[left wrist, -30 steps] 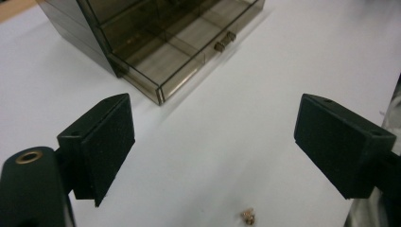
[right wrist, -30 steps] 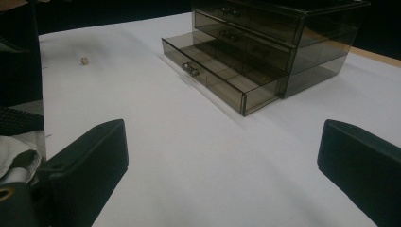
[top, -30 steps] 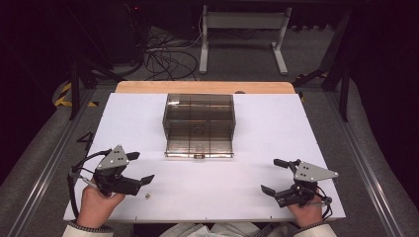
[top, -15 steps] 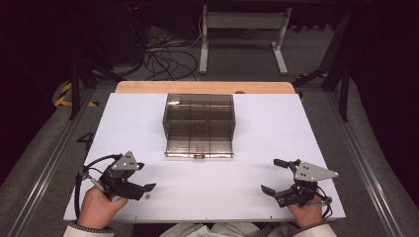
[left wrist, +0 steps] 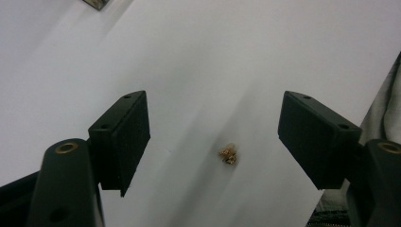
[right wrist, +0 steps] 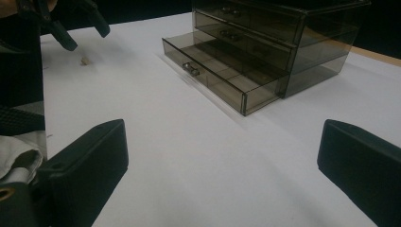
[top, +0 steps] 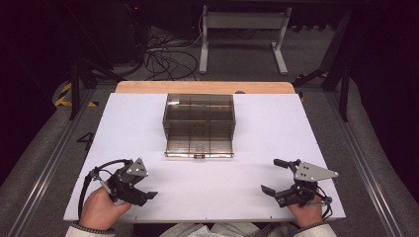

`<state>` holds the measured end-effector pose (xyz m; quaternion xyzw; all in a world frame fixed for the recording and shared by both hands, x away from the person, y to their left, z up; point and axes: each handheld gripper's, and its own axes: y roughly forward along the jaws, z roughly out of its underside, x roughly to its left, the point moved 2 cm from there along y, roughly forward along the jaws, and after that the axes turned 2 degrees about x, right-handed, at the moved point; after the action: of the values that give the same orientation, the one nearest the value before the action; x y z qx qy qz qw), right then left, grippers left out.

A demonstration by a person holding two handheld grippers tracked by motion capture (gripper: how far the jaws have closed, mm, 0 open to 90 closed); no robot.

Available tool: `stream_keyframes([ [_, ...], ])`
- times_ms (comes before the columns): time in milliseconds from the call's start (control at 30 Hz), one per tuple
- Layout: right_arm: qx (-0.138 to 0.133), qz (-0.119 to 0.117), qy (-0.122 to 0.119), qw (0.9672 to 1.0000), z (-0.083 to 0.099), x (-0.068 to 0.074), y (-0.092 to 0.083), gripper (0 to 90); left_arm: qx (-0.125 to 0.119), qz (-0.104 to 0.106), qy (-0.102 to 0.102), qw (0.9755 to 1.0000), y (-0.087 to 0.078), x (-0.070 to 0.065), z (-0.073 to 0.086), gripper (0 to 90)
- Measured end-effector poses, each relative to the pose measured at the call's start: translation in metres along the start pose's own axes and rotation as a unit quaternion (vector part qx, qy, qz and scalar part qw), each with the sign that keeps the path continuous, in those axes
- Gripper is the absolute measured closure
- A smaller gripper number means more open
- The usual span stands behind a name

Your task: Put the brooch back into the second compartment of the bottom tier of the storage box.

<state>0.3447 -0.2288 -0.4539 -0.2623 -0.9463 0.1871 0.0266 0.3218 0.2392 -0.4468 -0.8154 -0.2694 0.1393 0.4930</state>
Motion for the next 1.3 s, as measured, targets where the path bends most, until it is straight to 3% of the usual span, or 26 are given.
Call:
stream_keyframes([
  [333, -0.002, -0.004, -0.001, 1.0000, 0.000, 0.000, 0.000, 3.2, 0.040, 0.007, 0.009, 0.9991, 0.007, -0.006, 0.000, 33.5],
  [667, -0.001, -0.005, -0.002, 1.0000, 0.000, 0.000, 0.000, 3.2, 0.082, 0.020, 0.011, 0.9964, 0.012, -0.008, 0.002, 45.8],
  [967, 0.000, -0.009, -0.001, 1.0000, 0.000, 0.000, 0.000, 3.2, 0.102, 0.014, 0.024, 0.9944, 0.017, -0.010, 0.002, 66.6],
  [1300, -0.001, -0.010, -0.001, 0.9999, 0.000, 0.001, 0.000, 3.2, 0.103, 0.009, 0.023, 0.9944, 0.017, -0.011, 0.002, 78.2],
])
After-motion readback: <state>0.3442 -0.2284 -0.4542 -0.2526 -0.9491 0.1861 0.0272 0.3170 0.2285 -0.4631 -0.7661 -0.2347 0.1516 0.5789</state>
